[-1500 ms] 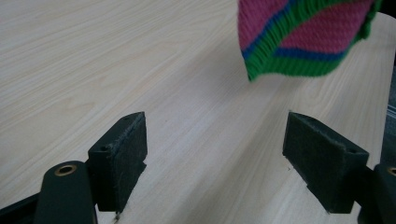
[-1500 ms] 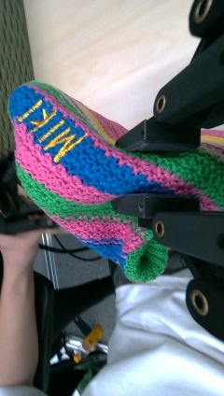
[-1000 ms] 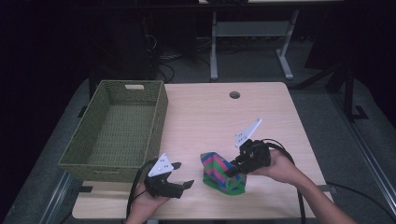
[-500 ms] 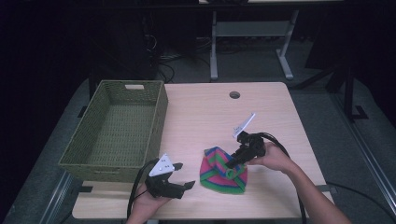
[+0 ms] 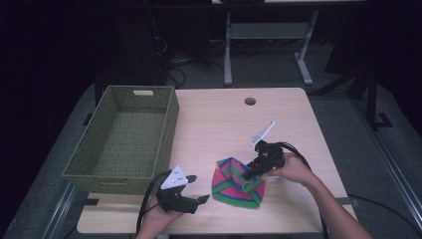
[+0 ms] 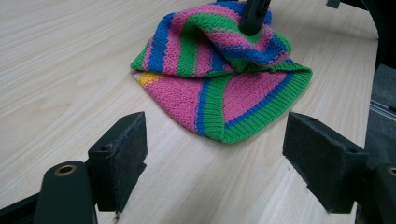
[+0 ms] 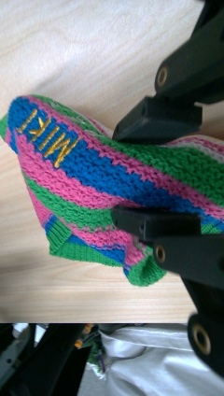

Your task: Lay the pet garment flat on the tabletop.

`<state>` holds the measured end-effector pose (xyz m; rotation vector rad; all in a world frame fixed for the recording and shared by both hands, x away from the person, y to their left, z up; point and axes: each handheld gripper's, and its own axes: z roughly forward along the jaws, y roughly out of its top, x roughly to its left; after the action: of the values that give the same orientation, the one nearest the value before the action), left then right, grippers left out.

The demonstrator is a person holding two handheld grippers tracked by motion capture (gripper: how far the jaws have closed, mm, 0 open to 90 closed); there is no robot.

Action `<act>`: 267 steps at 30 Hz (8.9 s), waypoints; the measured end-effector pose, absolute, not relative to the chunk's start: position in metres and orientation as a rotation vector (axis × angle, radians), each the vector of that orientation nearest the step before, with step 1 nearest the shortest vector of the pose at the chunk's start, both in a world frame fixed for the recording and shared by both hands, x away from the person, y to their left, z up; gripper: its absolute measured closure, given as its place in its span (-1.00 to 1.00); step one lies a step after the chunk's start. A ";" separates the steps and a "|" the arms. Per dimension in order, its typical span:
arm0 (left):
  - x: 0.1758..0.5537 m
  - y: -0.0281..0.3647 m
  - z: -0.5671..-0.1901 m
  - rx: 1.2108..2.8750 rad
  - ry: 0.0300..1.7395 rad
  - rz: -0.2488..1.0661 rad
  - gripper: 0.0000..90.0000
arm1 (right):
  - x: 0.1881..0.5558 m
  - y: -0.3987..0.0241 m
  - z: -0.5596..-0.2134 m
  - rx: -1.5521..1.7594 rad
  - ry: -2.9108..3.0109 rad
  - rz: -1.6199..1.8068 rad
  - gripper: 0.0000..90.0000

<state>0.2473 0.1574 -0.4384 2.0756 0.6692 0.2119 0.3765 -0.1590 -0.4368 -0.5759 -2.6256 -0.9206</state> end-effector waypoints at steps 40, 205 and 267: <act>0.248 0.158 -0.438 2.073 0.671 0.205 -0.52 | 0.311 -0.140 -0.429 -0.380 -2.925 -0.913 0.18; 0.298 0.089 -0.434 2.367 0.277 0.180 0.84 | 0.333 -0.202 -0.427 -0.663 -2.835 -1.084 0.77; 0.270 0.114 -0.412 2.295 0.293 0.227 0.86 | 0.279 -0.198 -0.399 -0.686 -2.774 -1.180 0.77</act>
<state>0.2702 0.1137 -0.4117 2.2947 0.2931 0.2271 0.2789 -0.1977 -0.3991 -0.6857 -2.7738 -1.1800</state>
